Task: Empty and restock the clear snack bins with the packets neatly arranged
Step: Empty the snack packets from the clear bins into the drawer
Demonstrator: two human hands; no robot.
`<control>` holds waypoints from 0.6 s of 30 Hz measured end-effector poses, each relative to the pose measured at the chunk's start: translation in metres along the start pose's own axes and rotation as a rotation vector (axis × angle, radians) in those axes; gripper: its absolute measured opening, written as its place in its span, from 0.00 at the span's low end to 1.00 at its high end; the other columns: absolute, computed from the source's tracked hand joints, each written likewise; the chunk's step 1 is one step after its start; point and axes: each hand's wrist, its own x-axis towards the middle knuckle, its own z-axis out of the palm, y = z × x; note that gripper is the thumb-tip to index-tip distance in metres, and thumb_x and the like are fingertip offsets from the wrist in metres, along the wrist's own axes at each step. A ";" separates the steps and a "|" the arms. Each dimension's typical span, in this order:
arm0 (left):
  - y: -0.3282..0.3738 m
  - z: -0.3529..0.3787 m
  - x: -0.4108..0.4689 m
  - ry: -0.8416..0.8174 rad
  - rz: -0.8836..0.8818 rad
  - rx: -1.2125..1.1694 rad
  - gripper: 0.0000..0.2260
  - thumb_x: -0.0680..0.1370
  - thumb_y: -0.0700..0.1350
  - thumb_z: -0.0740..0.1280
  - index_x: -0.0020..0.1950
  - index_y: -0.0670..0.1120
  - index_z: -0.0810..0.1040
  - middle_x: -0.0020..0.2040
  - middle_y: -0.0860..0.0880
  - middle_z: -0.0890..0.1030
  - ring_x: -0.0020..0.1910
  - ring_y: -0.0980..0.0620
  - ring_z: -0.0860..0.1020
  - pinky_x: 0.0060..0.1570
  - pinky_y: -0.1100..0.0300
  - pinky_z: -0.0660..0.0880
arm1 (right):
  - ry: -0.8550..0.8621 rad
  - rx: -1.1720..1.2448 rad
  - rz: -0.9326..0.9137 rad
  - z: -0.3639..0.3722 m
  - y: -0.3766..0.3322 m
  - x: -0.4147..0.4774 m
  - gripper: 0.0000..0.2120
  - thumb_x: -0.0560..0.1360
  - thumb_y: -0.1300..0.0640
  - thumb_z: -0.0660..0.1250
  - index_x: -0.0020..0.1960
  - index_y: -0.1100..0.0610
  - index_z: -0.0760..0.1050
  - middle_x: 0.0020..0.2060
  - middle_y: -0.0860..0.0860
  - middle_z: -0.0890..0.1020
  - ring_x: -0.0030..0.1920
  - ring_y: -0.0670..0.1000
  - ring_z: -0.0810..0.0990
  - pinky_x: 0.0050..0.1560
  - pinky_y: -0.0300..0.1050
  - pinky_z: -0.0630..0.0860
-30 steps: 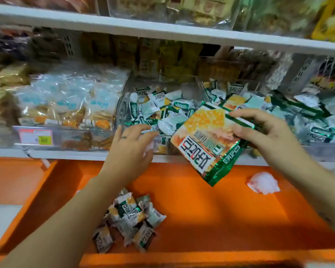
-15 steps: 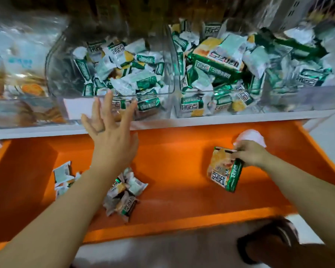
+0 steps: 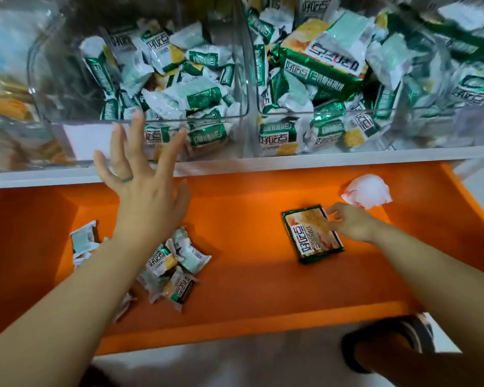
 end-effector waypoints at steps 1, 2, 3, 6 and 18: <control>-0.001 -0.003 0.000 -0.014 -0.005 -0.007 0.34 0.71 0.39 0.70 0.74 0.52 0.62 0.77 0.36 0.50 0.75 0.35 0.46 0.64 0.27 0.44 | -0.042 -0.022 -0.032 -0.005 -0.013 -0.011 0.19 0.78 0.54 0.64 0.66 0.61 0.69 0.57 0.62 0.79 0.57 0.62 0.78 0.54 0.49 0.74; -0.003 -0.008 0.000 -0.044 -0.008 -0.016 0.33 0.71 0.39 0.70 0.74 0.52 0.62 0.77 0.38 0.51 0.75 0.36 0.47 0.64 0.26 0.44 | -0.097 -0.069 -0.067 -0.010 -0.026 -0.024 0.18 0.78 0.55 0.64 0.65 0.60 0.70 0.56 0.61 0.80 0.56 0.62 0.79 0.54 0.50 0.74; -0.006 -0.013 0.001 -0.065 -0.004 -0.015 0.33 0.72 0.40 0.71 0.74 0.52 0.63 0.77 0.39 0.52 0.75 0.38 0.49 0.64 0.26 0.45 | -0.140 -0.112 -0.113 -0.015 -0.041 -0.035 0.17 0.78 0.54 0.64 0.65 0.59 0.70 0.55 0.57 0.81 0.55 0.61 0.80 0.54 0.50 0.75; -0.016 -0.036 0.007 -0.097 0.045 -0.007 0.29 0.72 0.41 0.72 0.71 0.49 0.67 0.74 0.43 0.61 0.72 0.39 0.59 0.63 0.26 0.46 | -0.214 -0.236 -0.281 -0.040 -0.092 -0.076 0.19 0.77 0.49 0.66 0.66 0.51 0.70 0.54 0.45 0.77 0.55 0.51 0.80 0.57 0.45 0.75; -0.082 -0.106 0.024 -0.296 -0.012 -0.102 0.19 0.78 0.48 0.65 0.69 0.53 0.71 0.72 0.53 0.67 0.72 0.49 0.63 0.72 0.40 0.51 | 0.276 -0.271 -0.721 -0.070 -0.280 -0.085 0.24 0.76 0.51 0.68 0.70 0.52 0.67 0.67 0.53 0.72 0.64 0.52 0.73 0.63 0.45 0.68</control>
